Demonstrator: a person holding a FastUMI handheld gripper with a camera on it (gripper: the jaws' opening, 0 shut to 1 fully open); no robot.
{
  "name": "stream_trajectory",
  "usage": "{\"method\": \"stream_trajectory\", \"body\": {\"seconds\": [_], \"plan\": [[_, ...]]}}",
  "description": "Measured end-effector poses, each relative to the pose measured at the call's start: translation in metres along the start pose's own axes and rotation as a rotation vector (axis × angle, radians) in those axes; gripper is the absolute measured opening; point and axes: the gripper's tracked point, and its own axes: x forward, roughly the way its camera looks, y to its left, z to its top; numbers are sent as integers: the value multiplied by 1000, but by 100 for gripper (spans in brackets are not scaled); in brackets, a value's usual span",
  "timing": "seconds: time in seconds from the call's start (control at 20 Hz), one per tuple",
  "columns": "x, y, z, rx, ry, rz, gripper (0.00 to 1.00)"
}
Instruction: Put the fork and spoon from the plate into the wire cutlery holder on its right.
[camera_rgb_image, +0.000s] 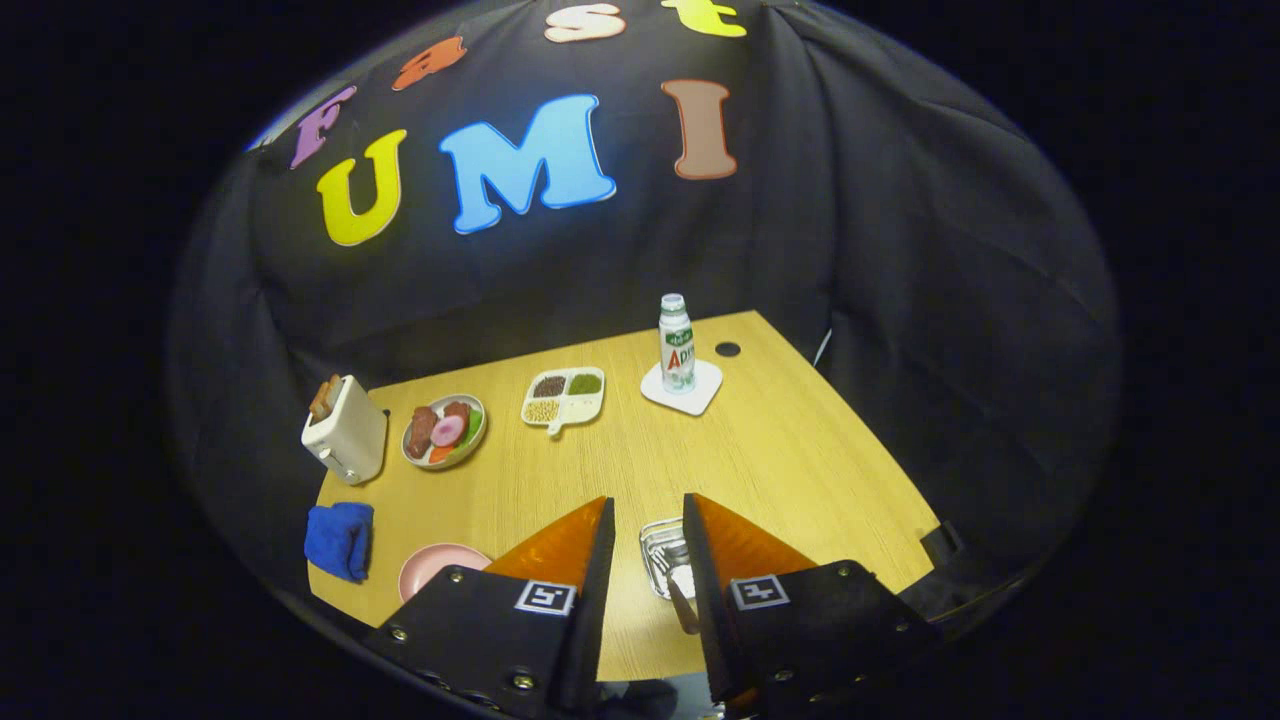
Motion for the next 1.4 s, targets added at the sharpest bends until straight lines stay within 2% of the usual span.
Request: {"method": "stream_trajectory", "body": {"seconds": [0.3,0.6,0.8,1.4], "plan": [[-33,6,57,-55,-277,-33,42],[-65,11,88,-84,-432,-72,42],[-71,17,93,-91,-466,-49,42],[-84,-18,110,-67,-543,-66,42]]}}
